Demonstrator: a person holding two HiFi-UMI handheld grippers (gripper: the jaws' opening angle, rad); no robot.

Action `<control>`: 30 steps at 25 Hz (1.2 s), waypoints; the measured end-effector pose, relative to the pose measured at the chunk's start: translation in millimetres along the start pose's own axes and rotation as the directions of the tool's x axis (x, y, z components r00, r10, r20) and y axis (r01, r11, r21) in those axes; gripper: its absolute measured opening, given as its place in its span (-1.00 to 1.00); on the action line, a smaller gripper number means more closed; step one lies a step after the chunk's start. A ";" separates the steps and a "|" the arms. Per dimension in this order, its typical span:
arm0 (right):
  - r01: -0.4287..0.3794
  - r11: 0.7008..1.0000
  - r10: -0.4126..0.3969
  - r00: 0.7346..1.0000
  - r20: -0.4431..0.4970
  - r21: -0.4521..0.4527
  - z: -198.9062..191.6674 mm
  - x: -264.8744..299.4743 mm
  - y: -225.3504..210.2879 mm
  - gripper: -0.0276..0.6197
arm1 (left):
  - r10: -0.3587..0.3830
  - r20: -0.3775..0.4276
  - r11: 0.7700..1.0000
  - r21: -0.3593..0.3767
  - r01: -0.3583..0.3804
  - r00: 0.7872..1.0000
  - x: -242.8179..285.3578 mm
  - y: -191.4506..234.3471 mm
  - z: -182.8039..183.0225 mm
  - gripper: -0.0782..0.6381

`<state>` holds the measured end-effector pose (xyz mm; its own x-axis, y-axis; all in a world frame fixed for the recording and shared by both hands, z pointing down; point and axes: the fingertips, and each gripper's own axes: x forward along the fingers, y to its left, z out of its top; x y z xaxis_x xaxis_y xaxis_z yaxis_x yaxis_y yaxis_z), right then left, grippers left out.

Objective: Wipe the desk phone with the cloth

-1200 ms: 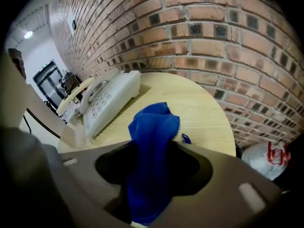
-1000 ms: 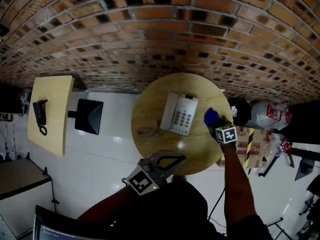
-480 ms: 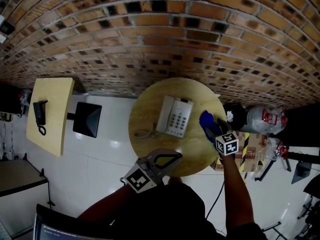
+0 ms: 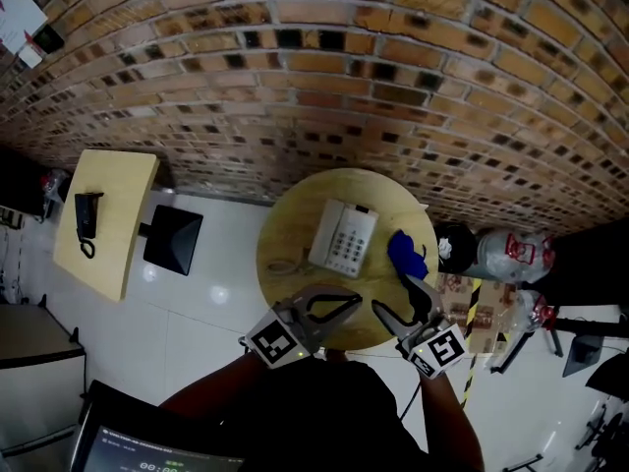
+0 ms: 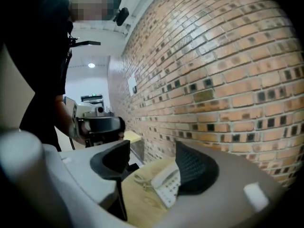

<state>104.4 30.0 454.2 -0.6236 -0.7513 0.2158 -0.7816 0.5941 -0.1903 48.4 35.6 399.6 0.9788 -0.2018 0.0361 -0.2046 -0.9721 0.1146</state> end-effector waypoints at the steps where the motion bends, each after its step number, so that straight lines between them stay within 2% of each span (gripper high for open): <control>1: -0.016 1.000 0.016 1.000 0.012 0.001 5.2 -0.7 10.7 0.01 | 0.003 0.005 1.000 0.000 -0.003 1.000 -0.8 0.0 2.3 -0.78; 4: -0.050 0.999 0.050 0.998 0.038 -0.004 13.5 0.7 34.5 -0.08 | 0.011 -0.002 1.000 0.002 -0.011 1.000 -3.8 1.7 5.3 -0.78; 15: -0.105 0.993 0.112 0.986 0.122 -0.058 44.4 1.0 55.7 -0.91 | 0.026 -0.015 0.998 0.064 -0.025 1.000 -7.6 10.2 14.5 -0.78; 18: -0.127 0.991 0.130 0.987 0.098 -0.035 43.0 3.1 53.9 -0.91 | 0.027 -0.014 0.998 0.059 -0.026 1.000 -4.2 11.5 14.6 -0.78; 21: -0.125 0.990 0.131 0.987 0.094 -0.060 44.1 4.3 48.5 -0.91 | 0.027 -0.014 0.998 0.050 -0.026 1.000 -0.4 12.2 14.2 -0.78; 30: -0.124 0.991 0.128 0.988 0.082 -0.054 47.9 9.2 50.3 -0.91 | 0.027 -0.020 0.999 0.038 -0.026 0.999 2.4 13.9 12.5 -0.78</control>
<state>60.1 39.2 400.7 -0.7154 -0.6900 0.1101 -0.6978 0.6973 -0.1640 48.0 20.1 388.9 0.9725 -0.2252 0.0590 -0.2293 -0.9704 0.0757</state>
